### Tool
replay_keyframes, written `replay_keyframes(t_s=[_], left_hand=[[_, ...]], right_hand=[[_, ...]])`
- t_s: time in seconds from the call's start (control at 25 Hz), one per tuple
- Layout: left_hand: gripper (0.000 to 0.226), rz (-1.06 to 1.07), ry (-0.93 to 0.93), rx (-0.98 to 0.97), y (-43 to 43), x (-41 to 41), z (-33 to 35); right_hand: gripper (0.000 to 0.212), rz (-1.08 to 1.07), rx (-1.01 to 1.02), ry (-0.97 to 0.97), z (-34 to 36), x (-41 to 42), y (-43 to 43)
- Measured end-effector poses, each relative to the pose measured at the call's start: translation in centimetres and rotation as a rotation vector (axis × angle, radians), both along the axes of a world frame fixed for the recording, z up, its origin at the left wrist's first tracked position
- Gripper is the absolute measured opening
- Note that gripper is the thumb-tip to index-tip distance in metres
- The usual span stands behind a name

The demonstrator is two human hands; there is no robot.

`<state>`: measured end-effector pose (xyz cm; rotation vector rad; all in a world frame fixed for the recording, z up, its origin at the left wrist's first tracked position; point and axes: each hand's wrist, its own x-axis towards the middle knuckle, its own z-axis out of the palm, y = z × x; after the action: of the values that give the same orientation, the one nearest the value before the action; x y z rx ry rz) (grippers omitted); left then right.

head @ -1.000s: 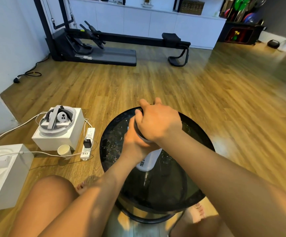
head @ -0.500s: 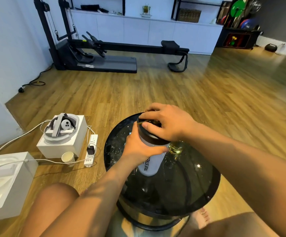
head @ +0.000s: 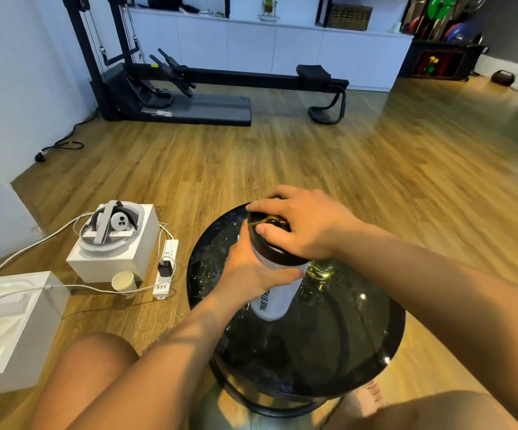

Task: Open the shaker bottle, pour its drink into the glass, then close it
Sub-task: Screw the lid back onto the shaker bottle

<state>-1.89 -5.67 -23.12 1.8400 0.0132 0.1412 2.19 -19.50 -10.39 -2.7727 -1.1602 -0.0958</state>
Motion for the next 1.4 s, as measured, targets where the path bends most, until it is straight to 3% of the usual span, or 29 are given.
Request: replay_keyframes(t_s=[0.24,0.4,0.48,0.72,0.92,1.16,1.4], left_hand=[[0.097,0.024,-0.017,-0.001,-0.5,-0.4,0.4],[0.099,0.065,0.006,0.002,-1.0,-0.4,0.8],[0.099,0.066,-0.008,-0.025,-1.1,-0.6,0.6],[0.092,0.016,0.000,-0.018,-0.2,0.0,0.6],[0.096,-0.021,-0.017,-0.023,0.3,0.7,0.1],[0.084,0.099,-0.011,-0.006,-1.0,-0.3,0.4],[0.094,0.174,-0.065,-0.003,-2.3,-1.2,0.7]], right_hand=[[0.053,-0.171,-0.025,0.078,0.0,0.2,1.6],[0.051,-0.336,0.046,-0.011,-1.1,-0.7,2.1],[0.050,-0.318,0.084,-0.035,-1.1,-0.8,1.8],[0.052,-0.101,0.085,0.140,0.8,0.1,0.3],[0.051,-0.203,0.229,0.298,1.0,1.0,0.3],[0.048,-0.262,0.253,0.286,0.6,0.5,0.5],[0.053,-0.380,0.209,0.214,-0.1,-0.1,1.5]])
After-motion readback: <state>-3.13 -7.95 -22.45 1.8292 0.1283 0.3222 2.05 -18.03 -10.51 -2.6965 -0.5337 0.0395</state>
